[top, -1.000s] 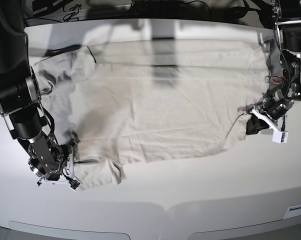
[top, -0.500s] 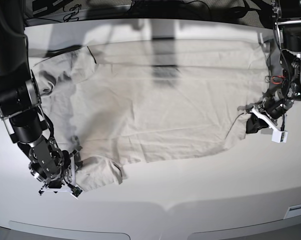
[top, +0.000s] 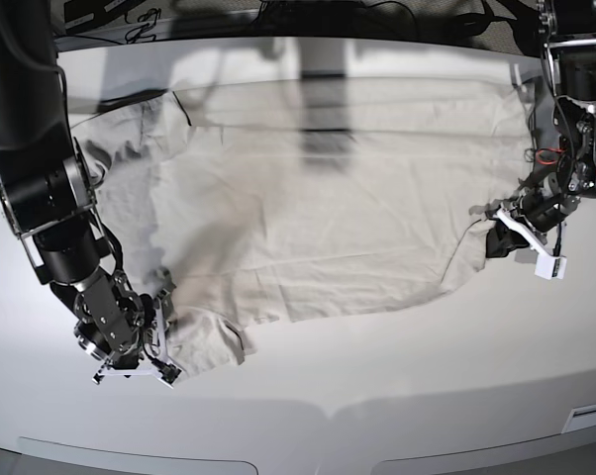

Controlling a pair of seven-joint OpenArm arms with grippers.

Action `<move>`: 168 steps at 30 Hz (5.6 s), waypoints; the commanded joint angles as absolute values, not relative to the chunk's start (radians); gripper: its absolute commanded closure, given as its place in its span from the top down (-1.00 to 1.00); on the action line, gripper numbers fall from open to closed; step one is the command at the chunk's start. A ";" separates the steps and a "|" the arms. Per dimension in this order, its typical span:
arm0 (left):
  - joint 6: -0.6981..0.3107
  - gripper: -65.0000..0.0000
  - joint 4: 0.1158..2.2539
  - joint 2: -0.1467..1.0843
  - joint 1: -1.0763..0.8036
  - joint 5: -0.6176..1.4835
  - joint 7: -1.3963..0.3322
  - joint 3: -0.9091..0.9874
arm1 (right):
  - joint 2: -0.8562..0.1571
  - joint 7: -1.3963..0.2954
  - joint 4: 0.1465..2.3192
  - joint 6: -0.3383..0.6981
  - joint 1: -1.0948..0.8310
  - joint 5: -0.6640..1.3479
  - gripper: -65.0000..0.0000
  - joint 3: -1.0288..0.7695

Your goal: Fold the T-shirt properly

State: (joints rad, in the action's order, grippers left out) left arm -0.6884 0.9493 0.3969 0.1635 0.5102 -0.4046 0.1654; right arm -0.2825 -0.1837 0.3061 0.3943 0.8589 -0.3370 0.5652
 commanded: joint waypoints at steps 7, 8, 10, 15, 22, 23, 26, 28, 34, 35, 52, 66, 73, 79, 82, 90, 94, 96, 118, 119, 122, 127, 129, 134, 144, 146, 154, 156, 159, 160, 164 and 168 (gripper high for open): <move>-0.698 -1.00 0.967 0.416 0.183 0.525 -0.390 0.170 | -0.321 -0.171 0.316 0.348 0.902 -0.089 -0.24 0.563; -0.698 -1.00 0.967 0.416 0.183 0.525 -0.393 0.170 | -0.322 -0.171 0.316 0.347 0.902 -0.068 -0.24 0.563; -0.698 -1.00 0.967 0.416 0.183 0.525 -0.406 0.170 | -0.324 -0.167 0.316 0.338 0.903 -0.042 -0.24 0.563; -0.698 -1.00 0.967 0.416 0.181 0.525 -0.431 0.170 | -0.327 -0.163 0.316 0.331 0.902 0.023 -0.24 0.563; -0.698 -1.00 0.967 0.416 0.179 0.525 -0.431 0.170 | -0.327 -0.166 0.316 0.296 0.897 0.038 -0.31 0.563; -0.698 -1.00 0.967 0.416 0.179 0.525 -0.432 0.170 | -0.327 -0.166 0.316 0.294 0.894 0.038 -0.38 0.563; -0.698 -1.00 0.967 0.416 0.180 0.525 -0.434 0.170 | -0.327 -0.174 0.313 0.280 0.874 0.038 -0.51 0.563; -0.698 -1.00 0.967 0.416 0.180 0.525 -0.434 0.170 | -0.327 -0.173 0.309 0.279 0.861 0.038 -0.51 0.563; -0.698 -1.00 0.967 0.416 0.180 0.525 -0.434 0.170 | -0.334 -0.176 0.300 0.273 0.839 0.039 -0.50 0.563; -0.698 -1.00 0.967 0.416 0.179 0.525 -0.434 0.170 | -0.337 -0.176 0.300 0.271 0.839 0.039 -0.48 0.563; -0.698 -1.00 0.967 0.416 0.179 0.525 -0.434 0.170 | -0.446 -0.244 0.301 0.361 0.918 0.365 -0.33 0.563; -0.698 -1.00 0.967 0.416 0.177 0.525 -0.451 0.170 | -0.512 -0.237 0.300 0.454 0.907 0.501 -0.33 0.563; -0.698 -1.00 0.967 0.416 0.152 0.524 -0.445 0.170 | -0.501 -0.129 0.300 0.427 0.822 0.500 -0.33 0.563; -0.698 -1.00 0.967 0.416 0.149 0.524 -0.445 0.170 | -0.469 -0.136 0.300 0.327 0.789 0.414 -0.33 0.563; -0.698 -1.00 0.967 0.416 0.147 0.524 -0.445 0.170 | -0.464 -0.136 0.300 0.313 0.784 0.415 -0.33 0.563; -0.698 -1.00 0.967 0.416 0.147 0.524 -0.445 0.170 | -0.457 -0.231 0.300 0.348 0.783 0.423 -0.51 0.563; -0.698 -1.00 0.967 0.416 0.147 0.524 -0.445 0.170 | -0.457 -0.265 0.300 0.348 0.783 0.422 -0.80 0.563; -0.698 -1.00 0.967 0.416 0.147 0.525 -0.445 0.170 | -0.457 -0.271 0.300 0.348 0.783 0.422 -0.96 0.563; -0.698 -1.00 0.967 0.416 0.147 0.525 -0.445 0.170 | -0.474 -0.376 0.301 0.431 0.778 0.453 -1.00 0.563; -0.698 -1.00 0.967 0.416 0.147 0.525 -0.445 0.170 | -0.477 -0.394 0.301 0.432 0.778 0.453 -1.00 0.563; -0.698 -1.00 0.967 0.416 0.147 0.525 -0.444 0.170 | -0.491 -0.421 0.301 0.452 0.775 0.455 -1.00 0.563; -0.698 -1.00 0.967 0.416 0.147 0.525 -0.437 0.170 | -0.522 -0.405 0.309 0.562 0.776 0.567 -1.00 0.563; -0.698 -1.00 0.967 0.416 0.147 0.525 -0.426 0.170 | -0.533 -0.379 0.332 0.582 0.779 0.585 -1.00 0.563; -0.698 -1.00 0.967 0.416 0.147 0.525 -0.418 0.170 | -0.543 -0.385 0.406 0.588 0.825 0.588 -1.00 0.563; -0.698 -1.00 0.967 0.416 0.147 0.525 -0.419 0.170 | -0.543 -0.427 0.474 0.588 0.870 0.622 -1.00 0.563; -0.698 -1.00 0.967 0.416 0.147 0.525 -0.419 0.170 | -0.543 -0.417 0.474 0.587 0.870 0.584 -1.00 0.563; -0.698 -1.00 0.967 0.416 0.147 0.525 -0.434 0.170 | -0.535 -0.285 0.463 0.459 0.857 0.538 -0.05 0.563; -0.698 -1.00 0.967 0.416 0.147 0.525 -0.440 0.170 | -0.523 -0.294 0.436 0.440 0.857 0.499 -0.05 0.563; -0.698 -1.00 0.967 0.416 0.147 0.525 -0.442 0.170 | -0.507 -0.290 0.384 0.430 0.856 0.498 -0.05 0.563; -0.698 -1.00 0.967 0.416 0.147 0.525 -0.442 0.170 | -0.503 -0.284 0.367 0.426 0.856 0.506 -0.05 0.563; -0.698 -1.00 0.967 0.416 0.147 0.525 -0.442 0.170 | -0.495 -0.252 0.312 0.372 0.856 0.508 -0.05 0.563; -0.698 -1.00 0.967 0.416 0.147 0.525 -0.442 0.170 | -0.490 -0.246 0.284 0.373 0.856 0.509 -0.05 0.563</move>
State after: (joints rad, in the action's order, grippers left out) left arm -0.6914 0.9535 0.3988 0.1356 0.5220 -0.4416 0.1654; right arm -0.4797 -0.2687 0.2745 0.3744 0.8165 0.5003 0.5674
